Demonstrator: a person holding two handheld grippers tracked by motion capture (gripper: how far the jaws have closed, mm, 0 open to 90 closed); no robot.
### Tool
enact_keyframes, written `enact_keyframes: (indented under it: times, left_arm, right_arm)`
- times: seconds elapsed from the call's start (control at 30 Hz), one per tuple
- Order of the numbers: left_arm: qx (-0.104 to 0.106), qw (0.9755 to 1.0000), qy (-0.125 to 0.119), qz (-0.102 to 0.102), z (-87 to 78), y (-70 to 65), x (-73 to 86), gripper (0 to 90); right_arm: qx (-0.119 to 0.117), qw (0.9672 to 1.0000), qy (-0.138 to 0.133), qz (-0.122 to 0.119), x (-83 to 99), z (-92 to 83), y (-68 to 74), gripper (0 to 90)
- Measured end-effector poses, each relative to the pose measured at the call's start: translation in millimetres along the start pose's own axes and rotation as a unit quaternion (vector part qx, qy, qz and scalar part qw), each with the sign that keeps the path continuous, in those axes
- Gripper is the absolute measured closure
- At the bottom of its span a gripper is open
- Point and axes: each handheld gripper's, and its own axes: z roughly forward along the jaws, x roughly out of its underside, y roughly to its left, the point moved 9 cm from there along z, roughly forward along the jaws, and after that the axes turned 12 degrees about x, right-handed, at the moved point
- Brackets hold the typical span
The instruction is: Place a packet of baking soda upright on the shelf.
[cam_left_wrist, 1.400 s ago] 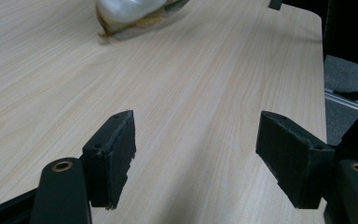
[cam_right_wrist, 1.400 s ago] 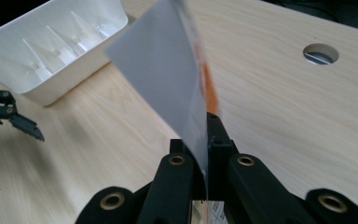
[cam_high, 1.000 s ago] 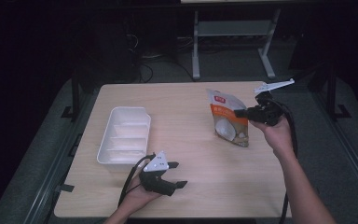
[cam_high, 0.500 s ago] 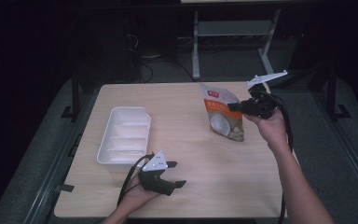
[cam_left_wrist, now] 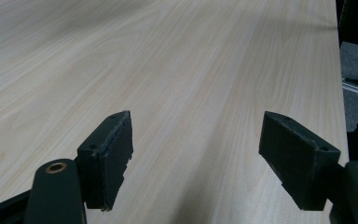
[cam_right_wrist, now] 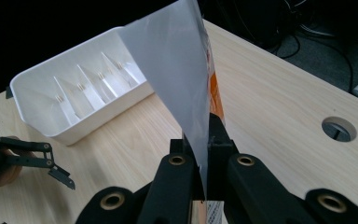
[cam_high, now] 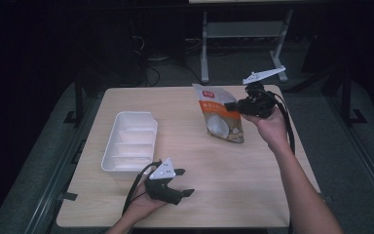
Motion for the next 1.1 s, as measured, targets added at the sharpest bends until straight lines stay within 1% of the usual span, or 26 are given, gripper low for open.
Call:
enact_keyframes:
  times: [0.17,0.23,0.33,0.4,0.5,0.57,0.67,0.7,0.73,0.8,0.83,0.93,1.03,1.1]
  left_arm:
    - [0.0,1.0,0.001,-0.001,0.2,0.8,0.8,25.5]
    - [0.003,1.0,0.003,-0.003,0.8,0.4,1.5,25.4]
    - [0.006,1.0,0.003,-0.004,1.5,-0.1,1.8,25.4]
    - [0.008,1.0,0.004,-0.003,1.8,-0.3,2.0,25.4]
    - [0.009,0.9999,0.006,-0.002,2.2,-0.1,2.5,25.4]
    - [0.009,0.9999,0.007,-0.002,3.0,0.4,3.3,25.3]
    - [0.009,0.9999,0.01,-0.001,3.1,0.5,4.0,25.3]
    - [0.009,0.9999,0.01,-0.001,3.3,0.3,4.2,25.3]
    - [0.009,0.9999,0.012,0.001,3.4,0.3,4.4,25.3]
    - [0.009,0.9999,0.013,0.005,3.1,0.3,4.5,25.3]
    - [0.009,0.9999,0.013,0.005,3.1,0.3,4.5,25.3]
    - [0.009,0.9999,0.012,0.004,2.4,0.9,4.5,25.3]
    - [0.011,0.9999,0.012,0.002,2.6,0.6,4.8,25.3]
    - [0.012,0.9998,0.015,0.005,3.0,0.4,5.1,25.3]
  right_arm:
    - [-0.006,0.9999,-0.001,-0.009,-9.6,4.5,8.4,89.8]
    - [-0.008,0.9998,-0.006,-0.015,-16.0,7.0,13.7,89.8]
    - [-0.013,0.9997,-0.007,-0.018,-21.2,9.9,19.2,89.8]
    - [-0.015,0.9996,-0.008,-0.022,-22.9,11.0,20.8,89.7]
    - [-0.02,0.9995,-0.007,-0.022,-28.1,13.8,27.3,89.8]
    - [-0.026,0.9992,-0.012,-0.027,-33.5,16.9,33.0,89.8]
    - [-0.033,0.999,-0.013,-0.027,-36.3,19.5,36.9,89.8]
    - [-0.035,0.9988,-0.013,-0.031,-39.4,22.7,40.7,89.7]
    - [-0.035,0.9988,-0.013,-0.031,-39.4,22.7,40.7,89.8]
    - [-0.04,0.9984,-0.014,-0.038,-44.5,26.8,47.7,89.8]
    - [-0.04,0.9984,-0.014,-0.038,-44.5,26.8,47.7,89.8]
    - [-0.044,0.998,-0.017,-0.043,-50.2,29.8,54.0,89.8]
    - [-0.054,0.9973,-0.018,-0.046,-56.8,33.2,62.0,89.8]
    - [-0.056,0.9971,-0.018,-0.047,-58.6,34.3,64.2,89.8]
